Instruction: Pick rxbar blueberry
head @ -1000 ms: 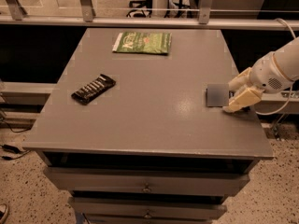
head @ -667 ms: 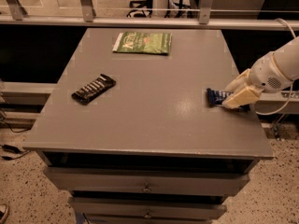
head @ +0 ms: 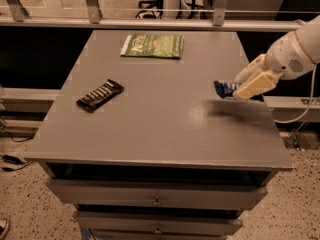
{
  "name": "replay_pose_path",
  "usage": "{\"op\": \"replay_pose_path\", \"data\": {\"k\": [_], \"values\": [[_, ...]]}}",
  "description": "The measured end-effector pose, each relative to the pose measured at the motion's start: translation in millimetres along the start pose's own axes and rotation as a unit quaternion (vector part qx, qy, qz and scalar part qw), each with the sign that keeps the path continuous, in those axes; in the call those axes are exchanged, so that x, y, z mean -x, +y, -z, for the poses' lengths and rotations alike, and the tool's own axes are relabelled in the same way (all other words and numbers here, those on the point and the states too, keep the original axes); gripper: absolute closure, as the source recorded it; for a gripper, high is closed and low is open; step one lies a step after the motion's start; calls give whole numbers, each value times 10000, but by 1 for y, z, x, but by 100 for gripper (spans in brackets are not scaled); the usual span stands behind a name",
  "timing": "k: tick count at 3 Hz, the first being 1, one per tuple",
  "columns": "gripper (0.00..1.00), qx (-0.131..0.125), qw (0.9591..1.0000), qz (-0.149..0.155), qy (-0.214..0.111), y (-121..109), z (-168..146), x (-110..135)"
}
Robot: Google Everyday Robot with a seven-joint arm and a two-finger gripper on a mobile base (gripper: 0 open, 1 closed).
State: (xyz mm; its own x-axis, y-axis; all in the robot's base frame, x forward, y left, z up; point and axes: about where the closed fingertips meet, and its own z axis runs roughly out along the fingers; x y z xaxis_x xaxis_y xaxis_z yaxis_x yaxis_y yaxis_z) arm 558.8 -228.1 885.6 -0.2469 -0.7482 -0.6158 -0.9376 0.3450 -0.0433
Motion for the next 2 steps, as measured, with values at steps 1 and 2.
{"op": "replay_pose_path", "data": {"k": [1,2], "values": [[100,51,9989,182,-432,-2,16,36],[100,37,9985,210,-497,-3,19,41]]}}
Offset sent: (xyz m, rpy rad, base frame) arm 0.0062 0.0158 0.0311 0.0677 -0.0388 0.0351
